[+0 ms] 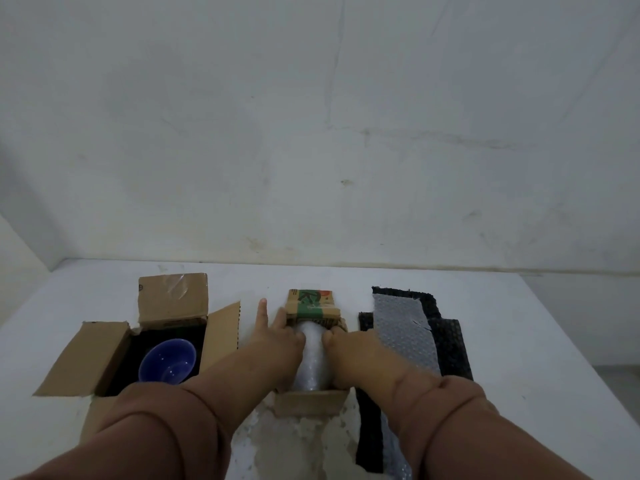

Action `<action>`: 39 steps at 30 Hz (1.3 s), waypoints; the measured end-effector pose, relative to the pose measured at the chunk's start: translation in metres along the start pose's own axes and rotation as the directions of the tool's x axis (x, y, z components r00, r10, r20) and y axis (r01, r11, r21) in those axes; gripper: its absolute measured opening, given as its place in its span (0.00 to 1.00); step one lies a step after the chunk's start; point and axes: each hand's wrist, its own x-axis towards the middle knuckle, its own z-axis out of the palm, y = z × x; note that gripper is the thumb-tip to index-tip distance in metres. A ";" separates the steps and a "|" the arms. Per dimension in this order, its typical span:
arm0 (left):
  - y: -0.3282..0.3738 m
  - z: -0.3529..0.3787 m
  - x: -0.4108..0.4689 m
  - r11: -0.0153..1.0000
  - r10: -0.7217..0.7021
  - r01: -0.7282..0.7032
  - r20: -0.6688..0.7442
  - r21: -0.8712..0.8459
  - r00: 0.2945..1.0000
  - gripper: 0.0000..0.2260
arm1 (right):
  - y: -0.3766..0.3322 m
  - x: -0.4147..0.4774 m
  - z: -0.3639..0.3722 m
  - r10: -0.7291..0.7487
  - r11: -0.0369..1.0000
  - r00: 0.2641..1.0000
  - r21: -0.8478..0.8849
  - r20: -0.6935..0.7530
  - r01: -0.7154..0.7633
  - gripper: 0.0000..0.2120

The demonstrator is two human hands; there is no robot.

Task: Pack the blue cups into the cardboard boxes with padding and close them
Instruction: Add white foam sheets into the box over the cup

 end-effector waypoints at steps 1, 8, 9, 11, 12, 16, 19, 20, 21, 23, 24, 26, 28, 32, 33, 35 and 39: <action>-0.002 0.004 0.003 0.999 -0.001 0.001 0.001 -0.037 1.000 0.36 | 0.003 0.000 0.004 -0.010 0.996 1.000 0.088 -0.027 0.013 0.32; -0.002 0.003 0.000 1.000 0.016 -0.017 -0.016 -0.025 1.000 0.35 | 0.005 -0.003 -0.005 -0.050 0.996 0.999 0.071 0.016 0.049 0.35; -0.001 0.001 -0.001 1.000 0.017 -0.017 -0.023 0.007 1.000 0.35 | 0.002 -0.002 -0.008 -0.037 0.999 0.999 0.000 0.035 0.037 0.37; 0.000 0.000 0.000 0.998 0.018 -0.017 -0.013 0.052 1.000 0.36 | -0.004 0.000 -0.009 -0.005 0.997 0.999 -0.080 0.054 0.010 0.40; 0.000 0.000 0.001 0.998 0.016 -0.017 0.006 0.052 1.000 0.37 | -0.006 0.001 -0.008 0.003 0.998 0.999 -0.064 0.046 0.000 0.38; -0.006 0.003 0.009 0.998 0.018 -0.015 0.052 -0.059 0.998 0.42 | 0.002 0.007 0.003 -0.023 0.986 1.000 0.168 -0.017 0.025 0.30; -0.008 0.005 0.008 0.991 0.018 -0.013 0.031 -0.134 0.999 0.42 | 0.006 0.002 0.009 -0.043 0.966 0.998 0.251 -0.055 0.056 0.29; -0.008 0.007 0.007 0.989 0.019 -0.016 0.020 -0.145 1.000 0.41 | 0.007 0.000 0.009 -0.045 0.963 0.998 0.262 -0.050 0.057 0.30; -0.008 0.007 0.006 0.987 0.018 -0.016 0.010 -0.157 1.000 0.40 | 0.009 -0.003 0.006 -0.048 0.962 0.998 0.269 -0.030 0.054 0.30; -0.009 0.002 0.003 0.983 0.008 -0.006 0.010 -0.182 1.000 0.42 | 0.015 -0.008 -0.005 -0.056 0.950 0.997 0.311 0.046 0.039 0.30; -0.009 -0.002 0.001 0.981 -0.001 0.003 0.011 -0.195 1.000 0.44 | 0.018 -0.009 -0.012 -0.060 0.938 0.996 0.346 0.073 0.031 0.32; -0.007 -0.009 -0.001 0.975 -0.013 0.013 0.002 -0.223 1.000 0.46 | 0.022 -0.007 -0.020 -0.047 0.947 0.996 0.321 0.079 0.019 0.37; -0.002 -0.011 -0.002 0.978 -0.014 0.008 -0.026 -0.208 1.000 0.46 | 0.017 -0.004 -0.019 -0.021 0.985 0.995 0.175 0.097 0.003 0.37; 0.003 0.000 0.002 0.989 -0.029 0.020 -0.062 -0.143 0.998 0.43 | -0.001 0.004 -0.005 0.069 0.996 0.996 0.060 0.051 -0.072 0.30; 0.003 0.001 0.002 0.989 -0.033 0.025 -0.055 -0.144 0.998 0.42 | -0.004 0.004 -0.004 0.080 0.995 0.996 0.063 0.043 -0.083 0.31; 0.003 0.003 0.001 0.989 -0.033 0.026 -0.048 -0.148 0.998 0.42 | -0.005 0.004 -0.003 0.082 0.994 0.996 0.065 0.036 -0.085 0.32; 0.002 0.001 -0.004 0.976 -0.051 0.047 -0.017 -0.211 0.999 0.41 | 0.019 -0.007 0.000 0.000 0.862 1.000 0.506 -0.031 0.015 0.31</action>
